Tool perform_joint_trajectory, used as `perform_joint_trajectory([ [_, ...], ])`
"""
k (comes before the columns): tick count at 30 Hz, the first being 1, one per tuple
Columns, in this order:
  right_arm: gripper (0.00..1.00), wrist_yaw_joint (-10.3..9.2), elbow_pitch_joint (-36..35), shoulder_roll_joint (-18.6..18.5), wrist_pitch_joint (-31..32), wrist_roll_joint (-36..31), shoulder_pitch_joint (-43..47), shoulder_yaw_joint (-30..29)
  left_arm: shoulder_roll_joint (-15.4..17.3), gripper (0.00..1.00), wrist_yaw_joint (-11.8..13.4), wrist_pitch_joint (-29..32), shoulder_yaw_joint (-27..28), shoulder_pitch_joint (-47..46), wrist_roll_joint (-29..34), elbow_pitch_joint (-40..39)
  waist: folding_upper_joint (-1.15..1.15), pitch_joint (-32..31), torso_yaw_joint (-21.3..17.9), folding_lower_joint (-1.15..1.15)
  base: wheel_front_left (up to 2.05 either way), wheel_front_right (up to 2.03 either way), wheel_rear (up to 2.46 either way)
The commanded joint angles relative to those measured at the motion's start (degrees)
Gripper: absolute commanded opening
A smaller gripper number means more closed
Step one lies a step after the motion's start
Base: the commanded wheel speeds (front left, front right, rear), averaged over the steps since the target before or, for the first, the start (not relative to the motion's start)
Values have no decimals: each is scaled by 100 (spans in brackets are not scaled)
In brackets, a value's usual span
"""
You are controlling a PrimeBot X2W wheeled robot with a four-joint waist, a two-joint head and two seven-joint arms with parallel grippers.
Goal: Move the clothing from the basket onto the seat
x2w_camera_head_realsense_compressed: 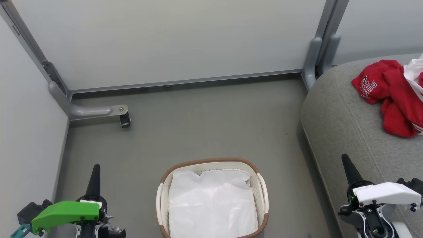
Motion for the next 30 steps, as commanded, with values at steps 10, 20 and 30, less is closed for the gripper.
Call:
perform_joint_trajectory([
  [10,0,-2,-80,-35,154,558,-101,-67,42,0,-65,157,117,-175,-514,-69,0,-21,-20,0,0,0,0],
  [20,0,-2,-95,-40,275,988,-105,-106,40,0,-100,270,195,-204,-896,-87,0,-41,-39,0,0,0,0],
  [30,0,-2,-112,-42,376,1385,-97,-140,39,0,-127,389,268,-229,-1249,-97,0,-60,-58,0,0,0,0],
])
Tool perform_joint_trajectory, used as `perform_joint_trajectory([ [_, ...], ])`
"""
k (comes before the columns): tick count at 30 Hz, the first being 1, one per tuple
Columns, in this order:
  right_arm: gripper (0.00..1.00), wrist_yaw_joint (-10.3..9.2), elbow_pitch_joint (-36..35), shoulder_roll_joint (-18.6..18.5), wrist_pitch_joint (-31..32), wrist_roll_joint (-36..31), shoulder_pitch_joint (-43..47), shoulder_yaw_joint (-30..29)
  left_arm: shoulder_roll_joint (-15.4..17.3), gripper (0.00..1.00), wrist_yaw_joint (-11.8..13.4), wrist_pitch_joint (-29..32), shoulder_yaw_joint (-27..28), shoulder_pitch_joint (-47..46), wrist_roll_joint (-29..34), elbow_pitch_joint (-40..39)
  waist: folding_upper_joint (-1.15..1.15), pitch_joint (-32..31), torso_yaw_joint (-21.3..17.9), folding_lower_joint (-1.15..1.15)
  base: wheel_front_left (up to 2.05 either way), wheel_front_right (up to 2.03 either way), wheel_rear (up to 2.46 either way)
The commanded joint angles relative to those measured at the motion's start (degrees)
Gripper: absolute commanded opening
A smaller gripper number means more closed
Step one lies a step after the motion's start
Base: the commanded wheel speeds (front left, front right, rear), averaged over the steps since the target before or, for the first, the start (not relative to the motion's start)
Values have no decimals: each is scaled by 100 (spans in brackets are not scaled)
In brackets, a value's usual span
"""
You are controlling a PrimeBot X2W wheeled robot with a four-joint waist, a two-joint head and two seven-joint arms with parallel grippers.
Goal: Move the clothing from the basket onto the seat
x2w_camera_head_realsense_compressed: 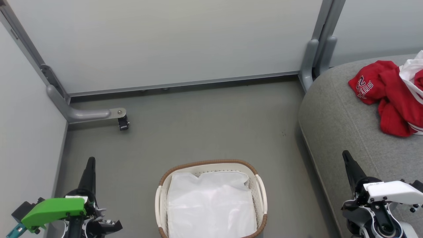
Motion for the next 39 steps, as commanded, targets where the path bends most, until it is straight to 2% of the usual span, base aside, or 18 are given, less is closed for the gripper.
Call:
perform_joint_trajectory([
  [1,0,1,-38,-34,38,119,-53,-25,39,0,-34,44,35,-97,-108,-37,0,-3,-3,0,0,0,0],
  [12,0,0,-54,-38,139,519,-53,-60,36,0,-64,148,114,-131,-465,-47,0,-25,-24,0,0,0,0],
  [39,0,0,-52,-37,143,507,-50,-57,24,0,-60,157,118,-115,-437,-42,0,-25,-24,0,0,0,0],
])
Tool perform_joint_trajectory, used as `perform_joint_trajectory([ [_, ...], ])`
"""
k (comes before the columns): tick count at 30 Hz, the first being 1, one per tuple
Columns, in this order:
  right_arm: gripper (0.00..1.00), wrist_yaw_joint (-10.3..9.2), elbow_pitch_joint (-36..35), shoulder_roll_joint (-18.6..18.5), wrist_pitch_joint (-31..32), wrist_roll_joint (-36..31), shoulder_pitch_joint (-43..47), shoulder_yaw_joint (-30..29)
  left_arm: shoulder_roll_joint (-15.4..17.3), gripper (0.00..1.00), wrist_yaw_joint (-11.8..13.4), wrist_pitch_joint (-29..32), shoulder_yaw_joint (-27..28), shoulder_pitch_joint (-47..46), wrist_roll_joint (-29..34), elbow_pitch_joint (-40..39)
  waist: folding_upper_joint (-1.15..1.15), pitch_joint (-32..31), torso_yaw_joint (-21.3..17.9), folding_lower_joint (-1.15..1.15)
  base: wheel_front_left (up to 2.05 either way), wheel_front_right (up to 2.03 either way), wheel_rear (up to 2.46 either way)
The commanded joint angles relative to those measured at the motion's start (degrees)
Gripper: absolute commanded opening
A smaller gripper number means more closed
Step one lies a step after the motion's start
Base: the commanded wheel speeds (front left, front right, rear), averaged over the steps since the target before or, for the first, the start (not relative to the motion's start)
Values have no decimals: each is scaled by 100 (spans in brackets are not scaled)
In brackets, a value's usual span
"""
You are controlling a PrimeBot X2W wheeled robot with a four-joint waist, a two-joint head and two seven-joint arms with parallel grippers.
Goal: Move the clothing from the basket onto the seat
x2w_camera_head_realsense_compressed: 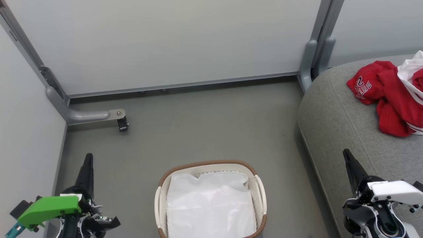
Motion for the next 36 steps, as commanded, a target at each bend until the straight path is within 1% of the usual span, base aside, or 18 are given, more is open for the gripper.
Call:
perform_joint_trajectory([
  [1,0,0,-23,-34,18,21,-38,-8,24,0,-26,11,21,-51,1,-8,0,0,0,0,0,0,0],
  [36,0,0,-22,-34,18,22,-38,-8,16,0,-26,22,28,-53,13,-9,0,0,0,0,0,0,0],
])
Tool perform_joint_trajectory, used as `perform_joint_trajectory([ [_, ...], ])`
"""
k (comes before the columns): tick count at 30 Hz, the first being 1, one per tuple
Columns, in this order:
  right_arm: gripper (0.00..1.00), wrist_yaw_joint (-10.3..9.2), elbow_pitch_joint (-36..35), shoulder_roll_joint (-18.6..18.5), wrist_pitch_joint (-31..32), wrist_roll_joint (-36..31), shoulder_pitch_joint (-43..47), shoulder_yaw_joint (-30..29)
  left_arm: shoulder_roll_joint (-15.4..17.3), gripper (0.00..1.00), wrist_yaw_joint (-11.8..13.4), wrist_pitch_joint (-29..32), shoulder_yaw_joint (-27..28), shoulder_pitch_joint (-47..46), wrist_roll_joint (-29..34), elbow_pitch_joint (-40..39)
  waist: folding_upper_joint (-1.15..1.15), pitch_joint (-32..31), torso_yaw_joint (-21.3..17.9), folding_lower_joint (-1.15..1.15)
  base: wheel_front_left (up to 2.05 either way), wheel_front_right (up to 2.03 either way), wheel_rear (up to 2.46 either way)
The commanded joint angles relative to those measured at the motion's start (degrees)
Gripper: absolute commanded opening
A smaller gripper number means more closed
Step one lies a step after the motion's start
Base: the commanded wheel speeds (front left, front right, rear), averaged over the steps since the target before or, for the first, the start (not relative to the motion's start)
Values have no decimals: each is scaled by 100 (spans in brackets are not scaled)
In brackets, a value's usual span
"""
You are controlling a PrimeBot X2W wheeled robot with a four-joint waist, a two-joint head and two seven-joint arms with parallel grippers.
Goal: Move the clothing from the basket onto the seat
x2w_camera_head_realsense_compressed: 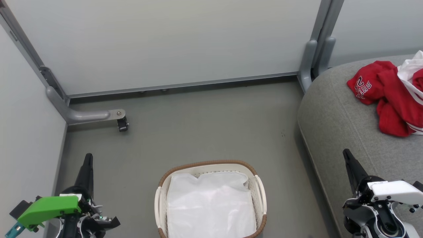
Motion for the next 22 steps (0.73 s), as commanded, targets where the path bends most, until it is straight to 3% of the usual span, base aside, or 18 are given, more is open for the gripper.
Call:
perform_joint_trajectory([
  [1,0,0,-21,-34,18,22,-37,-8,18,0,-26,21,18,-53,13,-9,0,0,0,0,0,0,0],
  [22,0,0,-21,-34,17,22,-36,-7,15,0,-26,25,20,-53,18,-8,0,0,0,0,0,0,0],
])
